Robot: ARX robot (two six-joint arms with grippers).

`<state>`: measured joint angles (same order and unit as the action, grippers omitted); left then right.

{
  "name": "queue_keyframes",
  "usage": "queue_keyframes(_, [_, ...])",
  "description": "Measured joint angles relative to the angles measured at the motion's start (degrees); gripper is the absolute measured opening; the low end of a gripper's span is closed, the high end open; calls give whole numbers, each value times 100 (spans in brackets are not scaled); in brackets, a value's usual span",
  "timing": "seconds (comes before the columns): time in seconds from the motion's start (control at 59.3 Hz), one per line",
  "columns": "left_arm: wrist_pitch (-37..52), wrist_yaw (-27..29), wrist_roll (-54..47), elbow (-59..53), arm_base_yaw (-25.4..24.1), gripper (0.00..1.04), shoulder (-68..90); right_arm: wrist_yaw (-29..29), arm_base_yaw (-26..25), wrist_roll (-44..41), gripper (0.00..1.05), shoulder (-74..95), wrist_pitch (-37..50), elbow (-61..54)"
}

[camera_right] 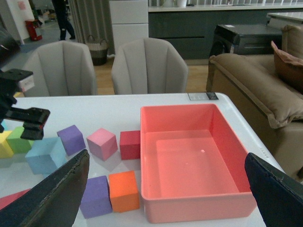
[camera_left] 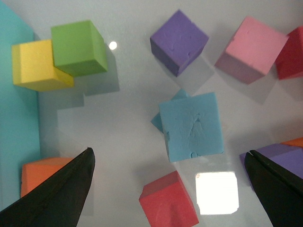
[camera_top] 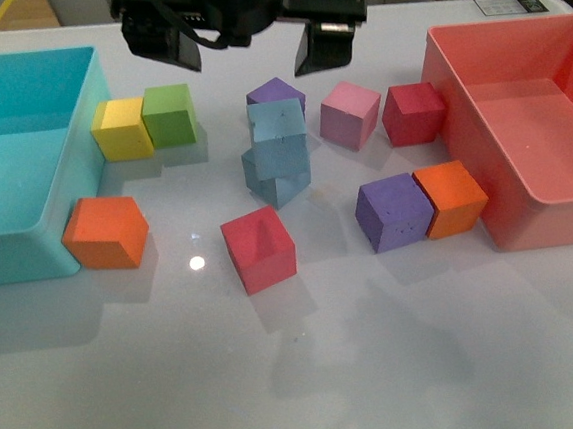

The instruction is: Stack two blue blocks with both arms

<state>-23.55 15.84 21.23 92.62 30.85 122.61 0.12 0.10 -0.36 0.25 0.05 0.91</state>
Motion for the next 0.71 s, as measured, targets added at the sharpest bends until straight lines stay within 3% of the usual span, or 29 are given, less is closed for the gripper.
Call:
queue_keyframes(0.236, [407,127,-26,-470,-77,95,-612,-2,0,0,96,0,0,0])
queue_keyframes(0.27, [1622,643,-389,-1032,-90,88,-699,-4,0,0,96,0,0,0])
queue_keyframes(0.32, [2914,970,-817,-1727,-136,81,-839,-11,0,0,96,0,0,0])
queue_keyframes(0.405, [5729,903,-1517,-3425,-363,65,-1318,7,0,0,96,0,0,0])
queue_keyframes(0.489, [7554,688,-1821,-4555,-656,51,-1902,4,0,0,96,0,0,0])
queue_keyframes(0.573, [8325,509,-1937,-5344,-975,37,-2562,0,0,0,96,0,-2,0])
queue_keyframes(0.708, [8548,160,-2009,-6382,-1344,14,-3254,-2,0,0,96,0,-2,0])
